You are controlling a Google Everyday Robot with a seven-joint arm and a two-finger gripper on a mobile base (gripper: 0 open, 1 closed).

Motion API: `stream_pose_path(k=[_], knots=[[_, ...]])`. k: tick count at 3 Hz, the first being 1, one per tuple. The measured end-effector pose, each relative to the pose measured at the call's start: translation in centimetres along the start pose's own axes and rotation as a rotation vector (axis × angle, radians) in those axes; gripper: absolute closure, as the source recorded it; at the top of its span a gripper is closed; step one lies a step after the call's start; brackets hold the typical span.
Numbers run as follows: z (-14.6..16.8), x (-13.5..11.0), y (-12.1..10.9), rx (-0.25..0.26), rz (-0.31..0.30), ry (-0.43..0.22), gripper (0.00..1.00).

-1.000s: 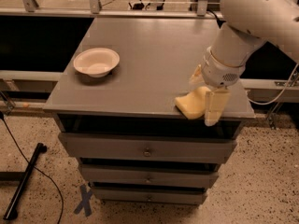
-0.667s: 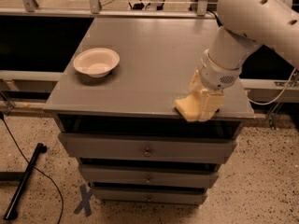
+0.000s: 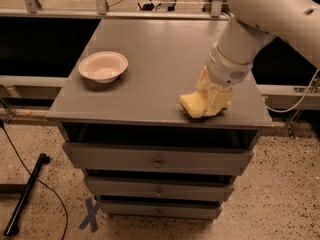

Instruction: Place sponge into paper bowl

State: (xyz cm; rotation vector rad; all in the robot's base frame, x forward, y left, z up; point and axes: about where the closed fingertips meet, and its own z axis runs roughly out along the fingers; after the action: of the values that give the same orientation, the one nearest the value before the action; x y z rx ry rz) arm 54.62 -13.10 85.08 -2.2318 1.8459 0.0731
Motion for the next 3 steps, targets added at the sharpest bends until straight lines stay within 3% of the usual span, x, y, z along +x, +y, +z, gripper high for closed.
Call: stream_pose_path(k=[1, 2, 3], knots=[[-5.2, -3.9, -4.0, 0.100, -0.058, -0.035, 1.00], [-8.3, -7.5, -6.9, 0.165, -0.097, -0.059, 1.00], [-9.2, -11.6, -9.2, 0.223, -0.110, -0.134, 1.00]])
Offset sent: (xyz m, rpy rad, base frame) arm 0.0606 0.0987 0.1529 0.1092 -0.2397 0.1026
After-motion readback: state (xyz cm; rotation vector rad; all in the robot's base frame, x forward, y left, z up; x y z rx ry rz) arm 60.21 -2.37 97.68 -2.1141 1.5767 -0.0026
